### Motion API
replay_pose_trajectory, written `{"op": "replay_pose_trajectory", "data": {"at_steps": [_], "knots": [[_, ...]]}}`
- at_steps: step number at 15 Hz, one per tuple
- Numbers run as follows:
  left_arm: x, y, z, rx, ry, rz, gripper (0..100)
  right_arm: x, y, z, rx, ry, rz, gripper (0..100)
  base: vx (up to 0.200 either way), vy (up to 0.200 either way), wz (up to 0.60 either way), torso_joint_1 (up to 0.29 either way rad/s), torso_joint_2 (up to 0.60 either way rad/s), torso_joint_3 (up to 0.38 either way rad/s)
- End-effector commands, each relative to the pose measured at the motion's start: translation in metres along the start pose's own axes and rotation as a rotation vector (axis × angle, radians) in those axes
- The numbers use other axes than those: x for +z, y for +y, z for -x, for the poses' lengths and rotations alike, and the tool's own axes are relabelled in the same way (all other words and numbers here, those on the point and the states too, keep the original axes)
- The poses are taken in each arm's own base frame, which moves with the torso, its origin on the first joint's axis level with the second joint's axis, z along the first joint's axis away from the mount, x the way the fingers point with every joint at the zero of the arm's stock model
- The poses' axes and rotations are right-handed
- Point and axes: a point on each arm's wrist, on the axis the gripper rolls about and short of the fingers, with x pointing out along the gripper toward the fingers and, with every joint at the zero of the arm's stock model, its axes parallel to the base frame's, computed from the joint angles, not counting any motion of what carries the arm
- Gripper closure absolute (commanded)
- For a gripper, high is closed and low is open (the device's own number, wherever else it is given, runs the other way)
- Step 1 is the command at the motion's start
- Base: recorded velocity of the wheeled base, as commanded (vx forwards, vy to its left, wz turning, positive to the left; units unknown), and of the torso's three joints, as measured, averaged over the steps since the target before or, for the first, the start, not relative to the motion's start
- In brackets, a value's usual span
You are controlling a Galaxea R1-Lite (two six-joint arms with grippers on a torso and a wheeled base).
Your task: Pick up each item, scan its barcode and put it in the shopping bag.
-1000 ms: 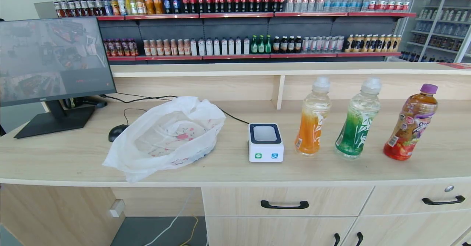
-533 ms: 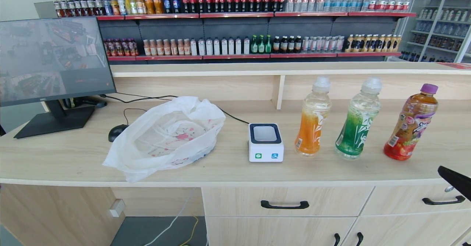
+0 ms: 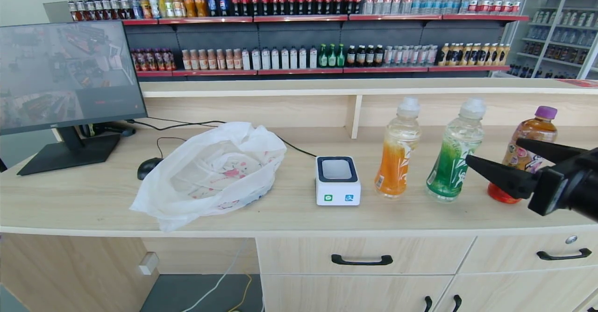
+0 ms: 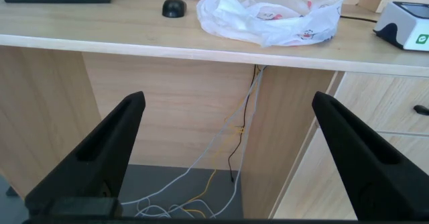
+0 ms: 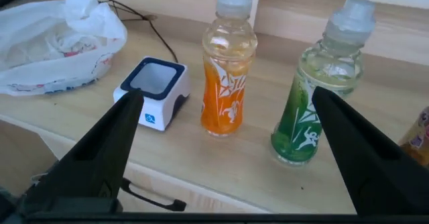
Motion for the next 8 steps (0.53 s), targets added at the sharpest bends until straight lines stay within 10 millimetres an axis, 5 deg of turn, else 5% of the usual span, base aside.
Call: {"op": "replay_pose_trajectory", "data": {"at_steps": [1,5,8], "knots": [[0.0,0.0,0.0,0.0,0.0,0.0,0,-0.003,0.028,-0.057,0.011,-0.018,-0.017,0,0.0,0.0,0.0,0.0,0.0,0.0],[0.0,0.0,0.0,0.002,-0.002,0.0,0,-0.018,0.026,-0.106,-0.044,-0.093,-0.028,0,0.0,0.0,0.0,0.0,0.0,0.0],[0.0,0.0,0.0,0.0,-0.002,0.0,0,-0.029,0.026,-0.119,-0.119,-0.12,-0.042,0,0.0,0.0,0.0,0.0,0.0,0.0]]}}
